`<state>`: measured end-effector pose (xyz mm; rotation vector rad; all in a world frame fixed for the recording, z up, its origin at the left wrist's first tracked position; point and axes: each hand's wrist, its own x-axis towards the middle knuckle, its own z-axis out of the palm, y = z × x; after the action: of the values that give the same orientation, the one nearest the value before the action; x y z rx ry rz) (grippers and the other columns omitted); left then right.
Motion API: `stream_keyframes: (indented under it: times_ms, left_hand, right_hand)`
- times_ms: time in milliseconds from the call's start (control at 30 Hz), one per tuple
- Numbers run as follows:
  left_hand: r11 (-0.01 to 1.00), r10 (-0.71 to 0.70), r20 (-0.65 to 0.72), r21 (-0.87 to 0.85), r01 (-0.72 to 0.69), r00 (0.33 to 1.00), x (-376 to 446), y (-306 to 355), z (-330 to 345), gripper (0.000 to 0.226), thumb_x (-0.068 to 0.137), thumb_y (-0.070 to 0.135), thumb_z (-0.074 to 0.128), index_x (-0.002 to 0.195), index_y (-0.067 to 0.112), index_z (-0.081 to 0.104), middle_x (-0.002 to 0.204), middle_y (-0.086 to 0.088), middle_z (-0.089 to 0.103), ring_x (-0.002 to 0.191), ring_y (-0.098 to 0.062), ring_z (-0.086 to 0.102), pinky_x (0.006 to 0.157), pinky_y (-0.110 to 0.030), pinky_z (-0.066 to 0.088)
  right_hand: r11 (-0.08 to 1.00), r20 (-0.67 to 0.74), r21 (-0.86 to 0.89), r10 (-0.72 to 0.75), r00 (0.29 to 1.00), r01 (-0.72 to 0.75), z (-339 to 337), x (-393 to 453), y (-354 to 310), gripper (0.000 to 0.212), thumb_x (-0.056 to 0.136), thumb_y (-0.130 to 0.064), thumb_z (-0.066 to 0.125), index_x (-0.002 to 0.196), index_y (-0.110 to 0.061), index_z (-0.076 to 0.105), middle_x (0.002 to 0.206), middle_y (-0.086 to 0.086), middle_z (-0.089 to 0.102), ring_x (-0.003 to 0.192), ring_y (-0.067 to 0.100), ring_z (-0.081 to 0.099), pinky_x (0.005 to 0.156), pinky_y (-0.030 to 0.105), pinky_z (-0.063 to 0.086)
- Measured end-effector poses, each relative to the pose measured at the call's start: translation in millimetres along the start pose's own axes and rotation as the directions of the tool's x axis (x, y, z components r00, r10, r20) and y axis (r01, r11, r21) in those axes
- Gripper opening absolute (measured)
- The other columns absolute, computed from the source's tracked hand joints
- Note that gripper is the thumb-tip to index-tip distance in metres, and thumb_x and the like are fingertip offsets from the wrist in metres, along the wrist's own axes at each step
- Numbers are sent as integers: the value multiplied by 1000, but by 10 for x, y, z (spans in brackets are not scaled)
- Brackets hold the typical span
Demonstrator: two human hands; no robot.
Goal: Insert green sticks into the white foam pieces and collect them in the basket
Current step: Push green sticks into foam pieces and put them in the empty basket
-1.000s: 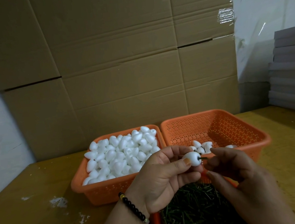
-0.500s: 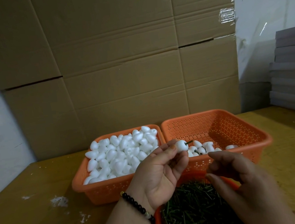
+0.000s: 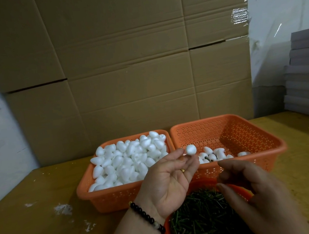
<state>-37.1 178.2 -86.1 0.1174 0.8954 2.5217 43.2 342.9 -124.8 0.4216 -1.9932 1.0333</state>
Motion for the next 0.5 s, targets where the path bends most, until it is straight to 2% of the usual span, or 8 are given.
stream_keyframes:
  times_ms: [167, 233, 300, 400, 500]
  left_hand:
    - [998, -13, 38, 58, 11, 999, 2, 8, -9, 62, 66, -14, 53, 126, -15, 41, 136, -38, 39, 120, -43, 52, 85, -42, 57]
    - [996, -17, 41, 85, 13, 999, 2, 22, -13, 57, 67, -14, 53, 124, -13, 45, 136, -36, 41, 117, -42, 56, 86, -41, 57]
    - [983, 13, 19, 185, -16, 1000, 13, 42, -28, 48, 76, -16, 52, 123, -7, 50, 133, -31, 47, 111, -36, 62, 86, -38, 57]
    - [894, 140, -6, 430, -124, 990, 29, 68, -76, 43, 87, -14, 52, 126, 3, 51, 128, -18, 56, 106, -26, 67, 86, -32, 57]
    - [738, 244, 23, 644, -201, 969, 6, 121, -88, 37, 88, -5, 60, 121, 12, 57, 122, -8, 62, 103, -18, 69, 84, -30, 56]
  right_hand:
    - [1000, 8, -10, -24, 1000, 24, -8, 2, -12, 39, 73, -28, 69, 109, -38, 59, 91, -18, 65, 84, 0, 67, 75, 21, 54]
    - [998, 17, -25, -51, 999, 52, -11, 0, 3, 41, 78, -21, 75, 111, -40, 58, 90, -18, 64, 82, -1, 66, 74, 17, 53]
    - [995, 73, -62, -75, 994, 80, -21, 13, -10, 41, 74, -19, 75, 107, -37, 58, 87, -18, 64, 81, -3, 65, 70, 15, 51]
    - [989, 199, -119, -62, 978, 87, -45, 29, -28, 32, 71, -27, 74, 100, -32, 64, 85, -21, 62, 75, -6, 62, 64, 17, 51]
    - [980, 372, -190, 13, 928, 62, -72, 29, -45, 26, 75, -51, 66, 96, -37, 65, 89, -25, 61, 76, -7, 62, 63, 20, 54]
